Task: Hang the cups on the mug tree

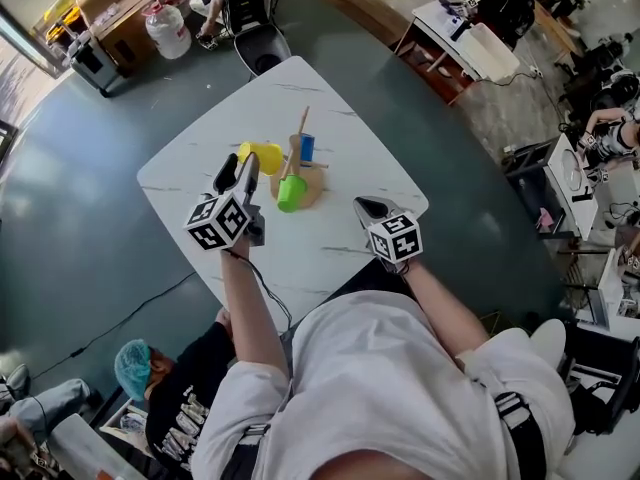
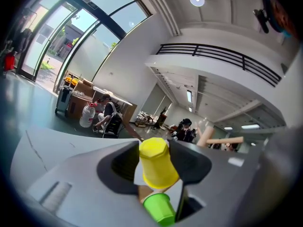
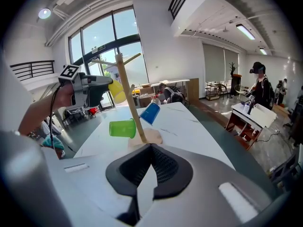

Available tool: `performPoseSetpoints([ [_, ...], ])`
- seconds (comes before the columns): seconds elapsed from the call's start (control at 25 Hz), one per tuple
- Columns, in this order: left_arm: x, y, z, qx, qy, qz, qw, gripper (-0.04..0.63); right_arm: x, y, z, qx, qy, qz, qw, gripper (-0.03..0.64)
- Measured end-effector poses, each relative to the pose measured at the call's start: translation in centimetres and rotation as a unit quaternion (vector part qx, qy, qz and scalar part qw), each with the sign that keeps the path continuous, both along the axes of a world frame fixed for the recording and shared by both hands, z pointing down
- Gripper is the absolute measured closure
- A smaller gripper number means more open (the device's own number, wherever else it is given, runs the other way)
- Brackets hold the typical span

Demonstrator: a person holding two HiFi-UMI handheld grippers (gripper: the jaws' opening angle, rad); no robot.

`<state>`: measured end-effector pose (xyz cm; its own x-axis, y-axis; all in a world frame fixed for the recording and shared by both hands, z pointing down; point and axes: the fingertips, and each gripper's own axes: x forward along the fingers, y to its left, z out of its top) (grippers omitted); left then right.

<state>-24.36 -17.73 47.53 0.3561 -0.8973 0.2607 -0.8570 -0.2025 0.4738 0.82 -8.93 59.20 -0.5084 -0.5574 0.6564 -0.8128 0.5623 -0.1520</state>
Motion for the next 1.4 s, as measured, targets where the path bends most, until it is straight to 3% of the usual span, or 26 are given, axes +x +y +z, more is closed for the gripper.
performPoseSetpoints([
  [0.52,1.5,-0.2,0.9,-0.009,0.004,0.014,0.9999,0.397,0.3,-0.1,0.3,-0.004,0.000,0.000,1.000,0.617],
  [0.8,1.7,0.2,1.0,-0.010,-0.029,0.017,0.9994,0.356,0.1,0.1,0.2,-0.004,-0.001,-0.004,1.000,0.617],
  [1.12,0.5,2.9,2.0,-0.023,-0.042,-0.012,0.9988,0.354,-0.8,0.8,-0.2,0.003,-0.008,-0.018,1.000,0.617],
  [1.24,0.0,4.5,3.2,-0.032,-0.073,-0.032,0.9964,0.398,-2.3,0.7,-0.7,0.015,-0.016,-0.031,0.999,0.617],
  [1.4,0.5,7.9,4.7,-0.041,-0.106,-0.059,0.9918,0.517,-3.7,1.3,-2.1,0.035,-0.019,-0.058,0.998,0.617],
])
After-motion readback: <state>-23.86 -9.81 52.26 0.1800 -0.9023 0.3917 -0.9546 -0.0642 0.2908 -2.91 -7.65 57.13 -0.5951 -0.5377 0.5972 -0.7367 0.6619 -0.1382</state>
